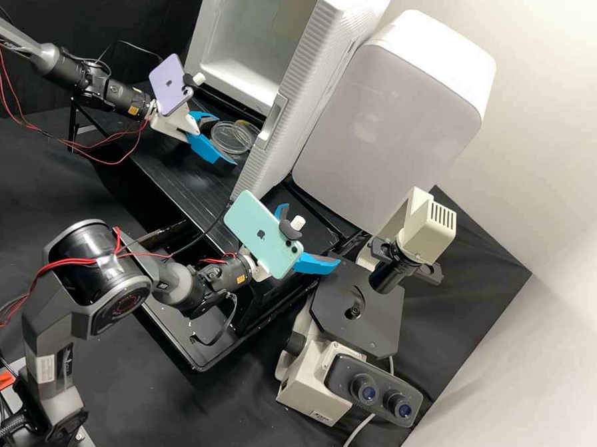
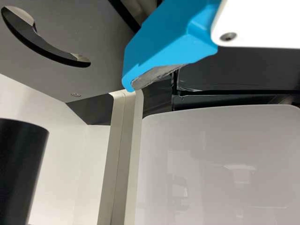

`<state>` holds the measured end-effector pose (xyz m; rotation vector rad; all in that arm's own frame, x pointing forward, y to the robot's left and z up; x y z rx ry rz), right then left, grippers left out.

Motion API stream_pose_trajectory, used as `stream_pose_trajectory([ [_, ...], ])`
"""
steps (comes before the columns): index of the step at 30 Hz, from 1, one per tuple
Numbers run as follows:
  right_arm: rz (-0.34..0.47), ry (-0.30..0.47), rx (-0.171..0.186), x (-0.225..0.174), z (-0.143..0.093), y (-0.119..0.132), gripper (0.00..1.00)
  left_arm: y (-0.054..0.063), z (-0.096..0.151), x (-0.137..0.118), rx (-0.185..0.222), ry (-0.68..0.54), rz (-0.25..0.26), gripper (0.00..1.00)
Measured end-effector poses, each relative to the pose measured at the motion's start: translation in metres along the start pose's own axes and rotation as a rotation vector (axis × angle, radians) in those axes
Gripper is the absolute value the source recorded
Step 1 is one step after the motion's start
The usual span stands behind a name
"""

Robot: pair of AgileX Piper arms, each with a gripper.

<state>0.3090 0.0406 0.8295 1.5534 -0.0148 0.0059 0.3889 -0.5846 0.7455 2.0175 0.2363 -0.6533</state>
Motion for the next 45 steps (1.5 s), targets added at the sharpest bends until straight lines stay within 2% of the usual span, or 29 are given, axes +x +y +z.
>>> stream_pose_trajectory([
  [9, 0.000, 0.000, 0.000, 0.000, 0.000, 0.000, 1.00, 0.030, -0.004, 0.002, -0.017, 0.022, 0.072, 1.00],
  [14, 0.000, 0.000, 0.000, 0.000, 0.000, 0.000, 1.00, 0.035, 0.001, 0.002, -0.019, 0.015, 0.083, 1.00],
  [23, 0.000, 0.000, 0.000, 0.000, 0.000, 0.000, 1.00, 0.026, 0.012, 0.004, -0.012, -0.003, 0.055, 1.00],
  [31, 0.000, 0.000, 0.000, 0.000, 0.000, 0.000, 1.00, 0.000, 0.004, 0.000, -0.030, 0.022, -0.020, 1.00],
  [39, 0.000, 0.000, 0.000, 0.000, 0.000, 0.000, 1.00, -0.008, -0.002, -0.017, -0.019, 0.013, -0.007, 1.00],
  [45, 0.000, 0.000, 0.000, 0.000, 0.000, 0.000, 1.00, -0.011, -0.005, -0.025, -0.029, 0.019, -0.003, 1.00],
])
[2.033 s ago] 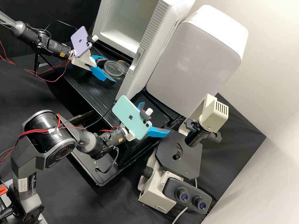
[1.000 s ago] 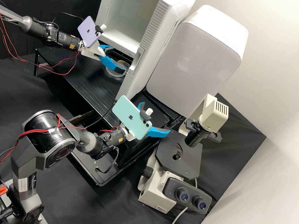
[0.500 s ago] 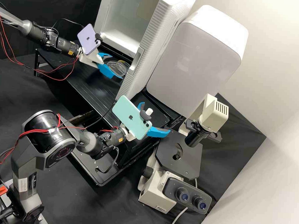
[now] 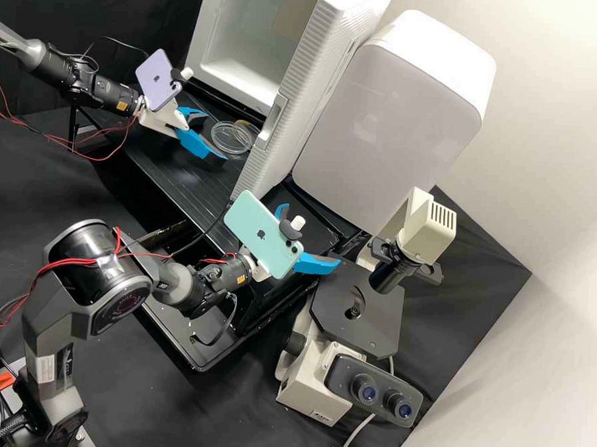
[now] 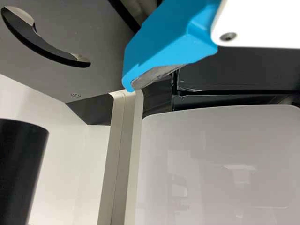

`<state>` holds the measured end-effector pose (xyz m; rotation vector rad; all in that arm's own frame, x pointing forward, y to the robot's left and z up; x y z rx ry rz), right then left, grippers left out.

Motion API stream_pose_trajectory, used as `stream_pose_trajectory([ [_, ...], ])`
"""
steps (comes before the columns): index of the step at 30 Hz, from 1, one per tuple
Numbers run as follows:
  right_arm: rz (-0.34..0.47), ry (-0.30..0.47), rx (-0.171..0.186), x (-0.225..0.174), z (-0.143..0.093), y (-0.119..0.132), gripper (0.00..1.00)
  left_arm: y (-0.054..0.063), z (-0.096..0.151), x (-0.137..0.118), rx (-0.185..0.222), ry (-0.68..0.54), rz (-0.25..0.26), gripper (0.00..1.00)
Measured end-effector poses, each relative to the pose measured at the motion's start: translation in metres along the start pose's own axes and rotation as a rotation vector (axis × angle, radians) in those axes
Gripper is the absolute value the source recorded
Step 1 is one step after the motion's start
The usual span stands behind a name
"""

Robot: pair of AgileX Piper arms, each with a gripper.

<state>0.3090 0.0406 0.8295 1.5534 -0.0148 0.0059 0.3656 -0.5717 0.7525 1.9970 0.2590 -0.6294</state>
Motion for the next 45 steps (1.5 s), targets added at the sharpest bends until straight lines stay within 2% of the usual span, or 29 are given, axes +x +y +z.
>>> stream_pose_trajectory([
  [10, 0.000, 0.000, 0.000, 0.000, 0.000, 0.000, 1.00, -0.003, 0.003, 0.000, -0.006, -0.031, -0.021, 1.00],
  [13, 0.000, 0.000, 0.000, 0.000, 0.000, 0.000, 1.00, -0.002, 0.008, 0.001, -0.024, -0.045, -0.018, 1.00],
  [19, 0.000, 0.000, 0.000, 0.000, 0.000, 0.000, 1.00, -0.004, 0.015, 0.004, 0.011, -0.067, -0.035, 1.00],
  [32, 0.000, 0.000, 0.000, 0.000, 0.000, 0.000, 1.00, -0.005, 0.020, 0.005, 0.005, -0.078, -0.039, 1.00],
  [45, 0.000, 0.000, 0.000, 0.000, 0.000, 0.000, 1.00, 0.003, 0.022, 0.022, 0.008, -0.066, -0.028, 1.00],
])
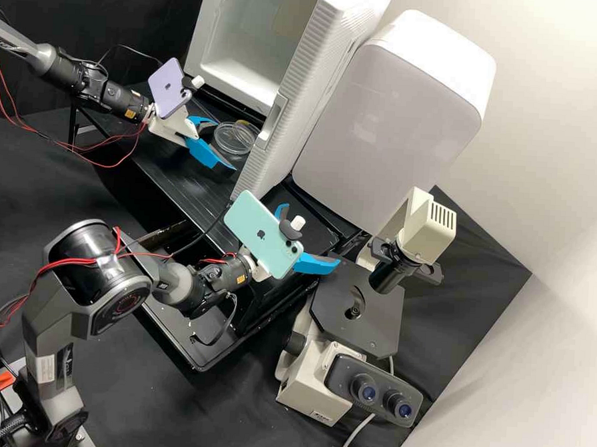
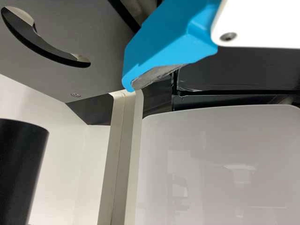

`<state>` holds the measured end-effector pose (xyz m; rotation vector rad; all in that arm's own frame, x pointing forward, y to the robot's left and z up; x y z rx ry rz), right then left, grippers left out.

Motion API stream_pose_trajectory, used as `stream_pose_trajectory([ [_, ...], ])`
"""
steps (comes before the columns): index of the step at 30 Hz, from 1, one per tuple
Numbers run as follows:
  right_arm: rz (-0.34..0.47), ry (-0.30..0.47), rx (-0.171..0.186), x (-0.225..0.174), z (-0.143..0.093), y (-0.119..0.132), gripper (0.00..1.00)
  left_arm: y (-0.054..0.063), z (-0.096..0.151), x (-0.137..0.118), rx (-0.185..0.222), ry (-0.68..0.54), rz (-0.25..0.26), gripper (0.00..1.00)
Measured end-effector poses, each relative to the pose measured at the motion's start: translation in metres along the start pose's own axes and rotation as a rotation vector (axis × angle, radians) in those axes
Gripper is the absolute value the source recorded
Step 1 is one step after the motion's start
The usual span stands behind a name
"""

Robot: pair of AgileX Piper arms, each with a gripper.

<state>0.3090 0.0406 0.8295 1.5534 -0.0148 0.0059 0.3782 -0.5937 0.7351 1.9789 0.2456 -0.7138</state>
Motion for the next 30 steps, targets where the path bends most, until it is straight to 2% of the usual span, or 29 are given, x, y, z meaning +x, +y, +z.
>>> stream_pose_trajectory([
  [7, 0.000, 0.000, 0.000, 0.000, 0.000, 0.000, 1.00, 0.003, 0.000, 0.010, 0.006, 0.014, 0.003, 1.00],
  [13, 0.000, 0.000, 0.000, 0.000, 0.000, 0.000, 1.00, 0.003, -0.002, 0.015, 0.035, 0.025, -0.001, 1.00],
  [20, 0.000, 0.000, 0.000, 0.000, 0.000, 0.000, 1.00, 0.005, -0.002, 0.019, 0.004, 0.028, 0.009, 1.00],
  [26, 0.000, 0.000, 0.000, 0.000, 0.000, 0.000, 1.00, 0.004, -0.003, 0.019, 0.051, 0.036, 0.010, 1.00],
  [30, 0.000, 0.000, 0.000, 0.000, 0.000, 0.000, 1.00, 0.004, -0.004, 0.019, 0.047, 0.044, 0.018, 1.00],
])
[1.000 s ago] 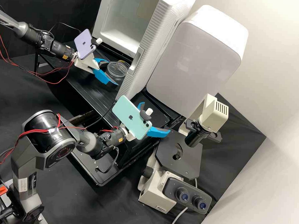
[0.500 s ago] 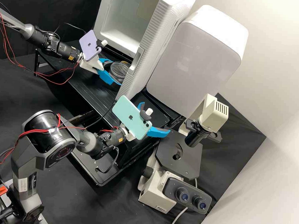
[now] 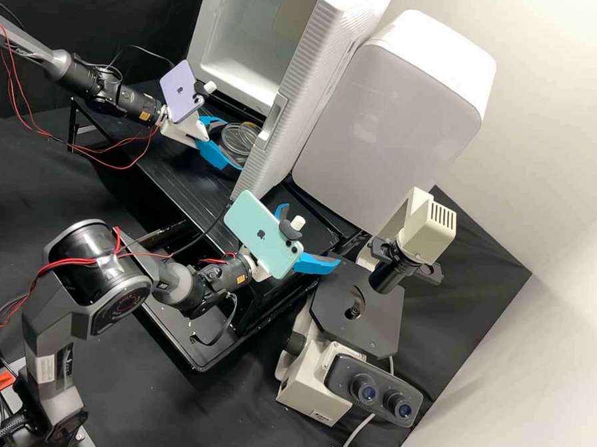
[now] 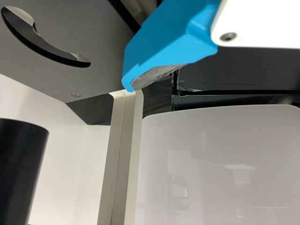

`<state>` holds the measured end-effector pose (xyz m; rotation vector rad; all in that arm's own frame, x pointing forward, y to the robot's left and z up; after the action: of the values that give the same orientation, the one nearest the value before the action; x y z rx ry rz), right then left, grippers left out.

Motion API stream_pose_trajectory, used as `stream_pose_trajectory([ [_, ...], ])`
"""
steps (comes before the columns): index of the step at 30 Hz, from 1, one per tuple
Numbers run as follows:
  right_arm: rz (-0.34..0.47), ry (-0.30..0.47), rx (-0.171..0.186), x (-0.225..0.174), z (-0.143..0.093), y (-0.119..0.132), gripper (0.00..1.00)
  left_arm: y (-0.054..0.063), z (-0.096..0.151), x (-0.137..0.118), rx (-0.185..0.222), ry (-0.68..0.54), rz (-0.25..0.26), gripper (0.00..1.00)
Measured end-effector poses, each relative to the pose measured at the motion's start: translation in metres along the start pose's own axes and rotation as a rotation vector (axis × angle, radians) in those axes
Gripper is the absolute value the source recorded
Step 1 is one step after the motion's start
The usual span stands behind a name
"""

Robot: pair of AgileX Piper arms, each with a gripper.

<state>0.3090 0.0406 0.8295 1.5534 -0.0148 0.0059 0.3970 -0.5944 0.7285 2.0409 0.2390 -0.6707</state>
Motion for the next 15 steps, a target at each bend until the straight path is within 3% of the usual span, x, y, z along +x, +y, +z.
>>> stream_pose_trajectory([
  [15, 0.000, 0.000, 0.000, 0.000, 0.000, 0.000, 1.00, 0.007, 0.002, 0.011, -0.045, 0.027, 0.011, 1.00],
])
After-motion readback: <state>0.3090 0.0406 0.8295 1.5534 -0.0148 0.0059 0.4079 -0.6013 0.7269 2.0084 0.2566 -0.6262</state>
